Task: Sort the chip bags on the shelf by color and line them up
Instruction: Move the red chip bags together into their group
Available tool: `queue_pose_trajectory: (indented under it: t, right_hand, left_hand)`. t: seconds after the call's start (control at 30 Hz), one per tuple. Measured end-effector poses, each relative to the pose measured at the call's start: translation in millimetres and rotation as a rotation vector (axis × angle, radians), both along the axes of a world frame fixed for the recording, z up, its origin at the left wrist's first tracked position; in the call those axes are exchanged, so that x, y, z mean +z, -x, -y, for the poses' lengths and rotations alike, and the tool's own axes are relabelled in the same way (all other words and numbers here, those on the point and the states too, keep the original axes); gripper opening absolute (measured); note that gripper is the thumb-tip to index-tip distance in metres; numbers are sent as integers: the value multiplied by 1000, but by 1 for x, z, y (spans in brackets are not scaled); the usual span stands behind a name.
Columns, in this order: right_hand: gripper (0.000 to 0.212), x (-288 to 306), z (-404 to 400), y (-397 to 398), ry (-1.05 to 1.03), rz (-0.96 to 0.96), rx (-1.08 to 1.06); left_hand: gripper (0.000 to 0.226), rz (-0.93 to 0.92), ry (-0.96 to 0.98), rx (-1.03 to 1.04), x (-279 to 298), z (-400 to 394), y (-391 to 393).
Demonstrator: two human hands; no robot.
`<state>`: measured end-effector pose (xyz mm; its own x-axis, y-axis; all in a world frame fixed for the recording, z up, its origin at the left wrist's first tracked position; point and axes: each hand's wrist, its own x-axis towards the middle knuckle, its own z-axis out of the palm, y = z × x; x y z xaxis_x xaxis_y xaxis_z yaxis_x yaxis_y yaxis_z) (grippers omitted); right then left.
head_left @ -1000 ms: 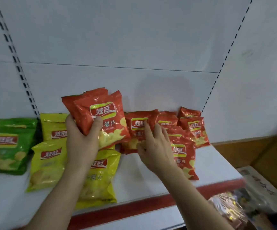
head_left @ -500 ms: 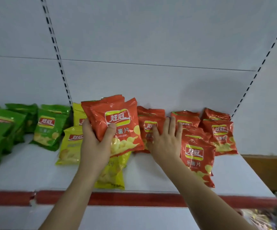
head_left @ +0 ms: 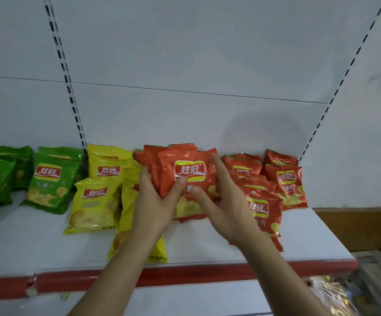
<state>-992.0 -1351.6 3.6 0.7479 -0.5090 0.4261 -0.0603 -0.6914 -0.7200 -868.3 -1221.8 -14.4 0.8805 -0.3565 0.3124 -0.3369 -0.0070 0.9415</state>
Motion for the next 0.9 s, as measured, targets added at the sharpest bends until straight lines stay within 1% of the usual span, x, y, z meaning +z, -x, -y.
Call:
queue_pose_trajectory:
  t: [0.03,0.07,0.1,0.13,0.17,0.23,0.27,0.4,0.53,0.63,0.77,0.83,0.9]
  right_hand:
    - [79,-3,-4,3,75,-22,31]
    - [76,-7,-3,6,142,-27,12]
    - [72,-11,2,8,181,-17,-46]
    - [70,-13,9,11,201,-6,-115]
    - [69,-16,18,14,216,-13,-195]
    - [70,-21,32,18,267,-78,-326]
    - [70,-25,36,18,304,-112,-356]
    - [68,-50,30,-2,542,-190,-320]
    - [70,-71,31,-25,710,-381,-385]
    - [69,-79,41,-26,749,-455,-421]
    - [74,-73,43,-29,730,-505,-389]
    - [74,-67,39,-26,678,-465,-384]
    - [64,-57,34,-15,548,-302,-393]
  left_hand:
    - [86,6,0,-11,-1,3,2]
    - [93,8,-8,-11,-2,5,2]
    - [95,5,-14,-7,-2,6,2]
    - [89,1,-13,1,-2,4,0]
    - [77,-1,-11,19,-2,2,-4]
    - [55,2,-15,80,0,-6,-13]
    - [50,1,-18,106,1,-10,-17]
    - [45,-6,-9,142,0,-25,-22]
    - [45,12,-41,138,-2,-34,-16]
    - [43,17,-70,127,-5,-37,-14]
    - [36,17,-112,94,-9,-31,-4]
    - [38,21,-115,73,-11,-27,1]
    - [45,16,-131,46,-11,-22,7]
